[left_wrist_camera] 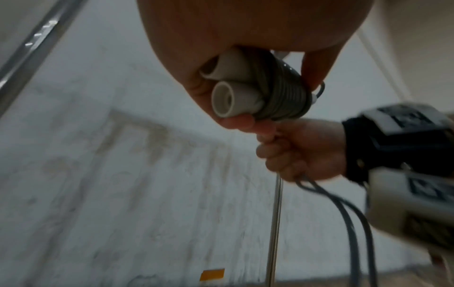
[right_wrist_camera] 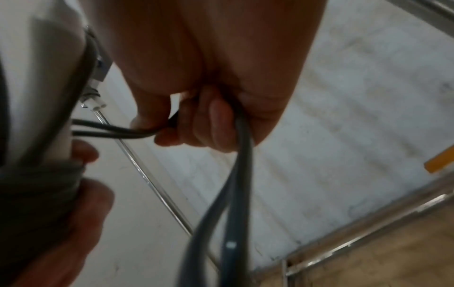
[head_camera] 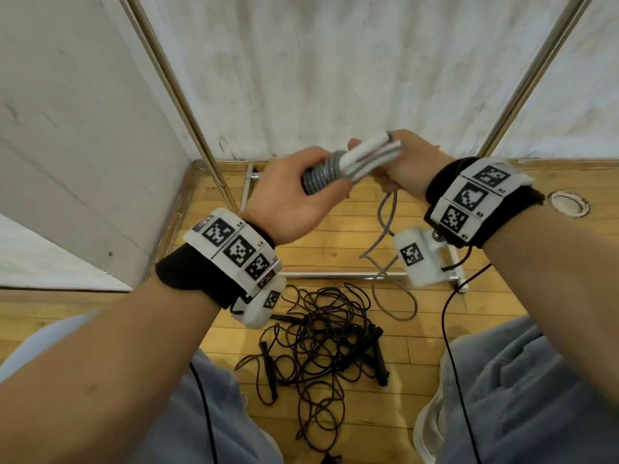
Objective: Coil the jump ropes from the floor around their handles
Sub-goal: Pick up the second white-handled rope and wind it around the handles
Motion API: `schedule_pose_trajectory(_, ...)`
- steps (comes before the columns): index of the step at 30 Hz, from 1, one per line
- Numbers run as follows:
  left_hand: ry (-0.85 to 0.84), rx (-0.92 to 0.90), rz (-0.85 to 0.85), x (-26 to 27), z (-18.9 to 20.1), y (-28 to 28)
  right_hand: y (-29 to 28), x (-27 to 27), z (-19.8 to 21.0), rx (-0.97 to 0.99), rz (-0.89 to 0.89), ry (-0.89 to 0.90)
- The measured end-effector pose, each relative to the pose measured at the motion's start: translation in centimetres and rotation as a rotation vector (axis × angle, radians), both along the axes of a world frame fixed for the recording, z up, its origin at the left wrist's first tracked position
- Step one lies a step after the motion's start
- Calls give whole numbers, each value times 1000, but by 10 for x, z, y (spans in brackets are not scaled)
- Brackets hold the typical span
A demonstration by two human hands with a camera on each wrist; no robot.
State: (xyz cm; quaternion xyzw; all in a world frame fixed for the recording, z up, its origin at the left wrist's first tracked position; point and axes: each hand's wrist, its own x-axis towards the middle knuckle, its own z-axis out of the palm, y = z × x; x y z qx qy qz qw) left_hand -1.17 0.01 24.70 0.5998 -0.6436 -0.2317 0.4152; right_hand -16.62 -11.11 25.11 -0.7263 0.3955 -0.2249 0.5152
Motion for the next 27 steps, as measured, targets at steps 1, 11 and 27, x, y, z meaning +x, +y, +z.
schedule_pose_trajectory(1,89,-13,37,0,1,-1,3,3,-4,51,-5,-43)
schedule_pose_trajectory(11,177,56,254,9,-8,-14,45,45,-39,182,-88,-70)
schedule_pose_trajectory(27,-257,-9,278,9,-14,-29,54,36,-42,-74,87,282)
